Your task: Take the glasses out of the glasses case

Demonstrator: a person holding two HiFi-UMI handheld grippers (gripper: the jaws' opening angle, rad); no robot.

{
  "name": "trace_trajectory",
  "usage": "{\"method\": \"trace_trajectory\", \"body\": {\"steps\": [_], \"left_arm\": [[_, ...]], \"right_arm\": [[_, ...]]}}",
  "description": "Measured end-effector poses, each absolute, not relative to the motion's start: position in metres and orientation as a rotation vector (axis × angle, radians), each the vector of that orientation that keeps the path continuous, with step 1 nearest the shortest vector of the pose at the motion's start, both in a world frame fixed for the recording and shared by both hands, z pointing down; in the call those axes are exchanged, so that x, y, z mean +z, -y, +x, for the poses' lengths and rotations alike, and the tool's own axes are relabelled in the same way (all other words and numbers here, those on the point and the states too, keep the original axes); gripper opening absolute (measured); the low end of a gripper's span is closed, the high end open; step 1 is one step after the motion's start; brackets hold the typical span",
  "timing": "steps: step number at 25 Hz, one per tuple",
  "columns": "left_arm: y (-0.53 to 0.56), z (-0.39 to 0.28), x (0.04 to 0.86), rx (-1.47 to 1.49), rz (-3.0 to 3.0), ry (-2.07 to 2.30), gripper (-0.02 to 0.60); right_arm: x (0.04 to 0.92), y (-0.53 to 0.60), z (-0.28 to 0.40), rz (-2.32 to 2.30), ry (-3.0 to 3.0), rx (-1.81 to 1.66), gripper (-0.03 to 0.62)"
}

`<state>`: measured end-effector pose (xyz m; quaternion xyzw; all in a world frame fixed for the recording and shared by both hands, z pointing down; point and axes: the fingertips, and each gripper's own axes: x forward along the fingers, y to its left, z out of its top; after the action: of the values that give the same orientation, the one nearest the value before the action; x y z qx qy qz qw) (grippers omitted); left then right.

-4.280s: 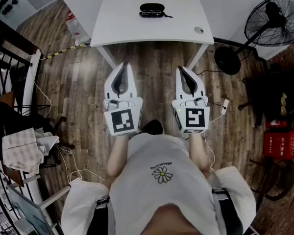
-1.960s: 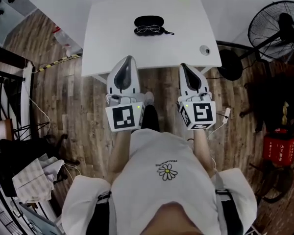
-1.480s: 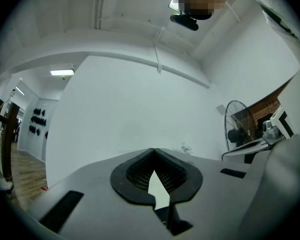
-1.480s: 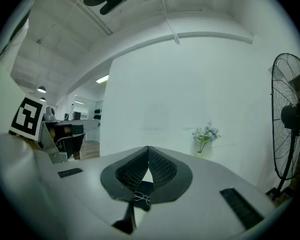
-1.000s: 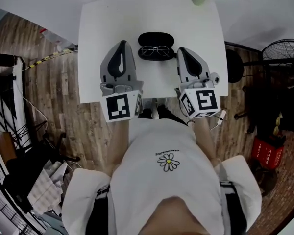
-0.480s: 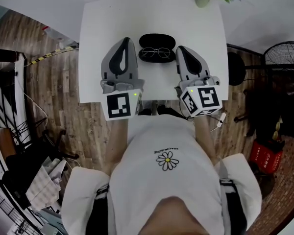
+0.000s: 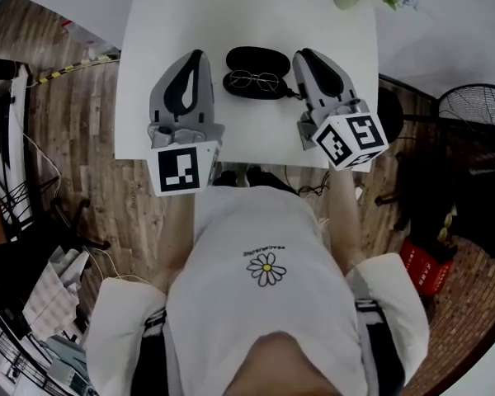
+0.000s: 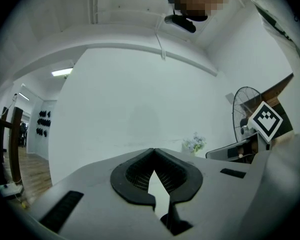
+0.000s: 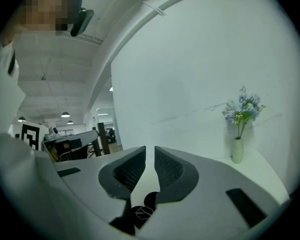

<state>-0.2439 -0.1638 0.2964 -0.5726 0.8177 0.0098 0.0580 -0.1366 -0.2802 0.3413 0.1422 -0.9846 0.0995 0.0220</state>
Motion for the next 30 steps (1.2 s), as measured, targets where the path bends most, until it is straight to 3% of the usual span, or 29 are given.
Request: {"method": "trace_trajectory", "body": {"steps": [4, 8, 13, 30], "left_arm": [[0.168, -0.251, 0.306, -0.002, -1.727, -2.505, 0.017], [0.174, -0.257, 0.316, -0.036, -1.728, -2.524, 0.017], [0.181, -0.263, 0.330, -0.066, -1.732, -2.544, 0.017], [0.200, -0.274, 0.370, -0.095, -1.769, -2.629, 0.017]], "right_arm": [[0.362, 0.288, -0.158, 0.183, 2.994, 0.359, 0.106], [0.403, 0.284, -0.176, -0.018, 2.858, 0.321, 0.134], [0.466, 0.271, -0.188, -0.152, 2.683, 0.198, 0.213], [0.584, 0.262, -0.178, -0.358, 2.246, -0.177, 0.239]]}}
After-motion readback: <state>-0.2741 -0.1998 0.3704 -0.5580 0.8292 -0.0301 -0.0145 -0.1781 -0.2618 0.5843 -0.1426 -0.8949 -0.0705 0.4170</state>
